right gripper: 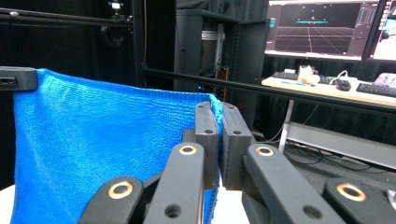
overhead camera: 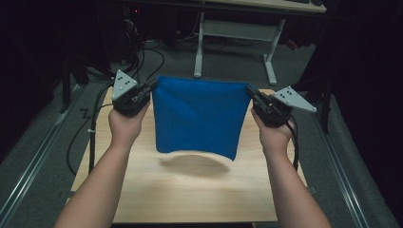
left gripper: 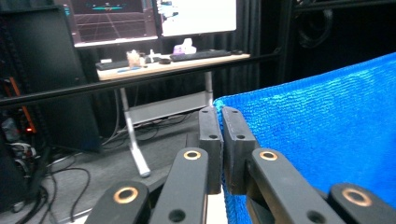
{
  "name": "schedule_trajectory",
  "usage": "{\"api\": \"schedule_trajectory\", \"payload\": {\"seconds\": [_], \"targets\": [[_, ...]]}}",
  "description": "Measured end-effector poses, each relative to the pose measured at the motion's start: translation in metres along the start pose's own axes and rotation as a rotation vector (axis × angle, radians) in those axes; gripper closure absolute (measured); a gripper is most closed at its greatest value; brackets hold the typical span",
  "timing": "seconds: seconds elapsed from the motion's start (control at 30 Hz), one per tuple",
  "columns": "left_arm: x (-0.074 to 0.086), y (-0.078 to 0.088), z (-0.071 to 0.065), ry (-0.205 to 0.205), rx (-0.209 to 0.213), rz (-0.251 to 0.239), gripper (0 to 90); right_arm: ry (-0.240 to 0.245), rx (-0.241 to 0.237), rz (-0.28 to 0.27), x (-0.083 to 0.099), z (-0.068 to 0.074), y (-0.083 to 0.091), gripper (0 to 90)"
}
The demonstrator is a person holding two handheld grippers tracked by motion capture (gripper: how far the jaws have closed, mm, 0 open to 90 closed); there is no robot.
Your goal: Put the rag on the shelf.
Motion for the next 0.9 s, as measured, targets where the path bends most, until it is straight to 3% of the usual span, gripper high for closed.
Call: {"api": "schedule_trajectory", "payload": {"seconds": [0.3,0.47,0.57,0.63,0.73,0.9], "targets": [[-0.007,-0.029,0.013,-0.027,-0.028,-0.001,87.7,0.013,0.022,-0.004,-0.004,-0.013,-0.030,88.5],[-0.009,-0.040,0.018,-0.017,-0.049,-0.009,87.7,0.025,0.051,0.004,-0.003,-0.025,-0.051,88.5],[-0.011,-0.048,0.019,-0.037,-0.064,0.007,87.7,0.021,0.059,0.004,-0.004,-0.028,-0.057,88.5],[-0.011,-0.054,0.022,-0.027,-0.071,0.013,87.7,0.042,0.075,0.012,-0.004,-0.030,-0.065,88.4],[-0.009,-0.062,0.026,-0.026,-0.088,0.041,87.7,0.028,0.085,0.034,-0.003,-0.035,-0.077,88.4],[0.000,-0.077,0.034,-0.018,-0.113,0.094,87.7,0.047,0.095,0.083,0.005,-0.041,-0.098,88.4]]}}
Point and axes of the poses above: each handheld gripper's, and its own axes: y roughly backward along the jaws, x roughly out of its underside, z roughly to its left, the point moved 1 cm from there along -y, roughly forward along the jaws, and after that the axes turned 9 degrees about -z, right-handed, at the moved point
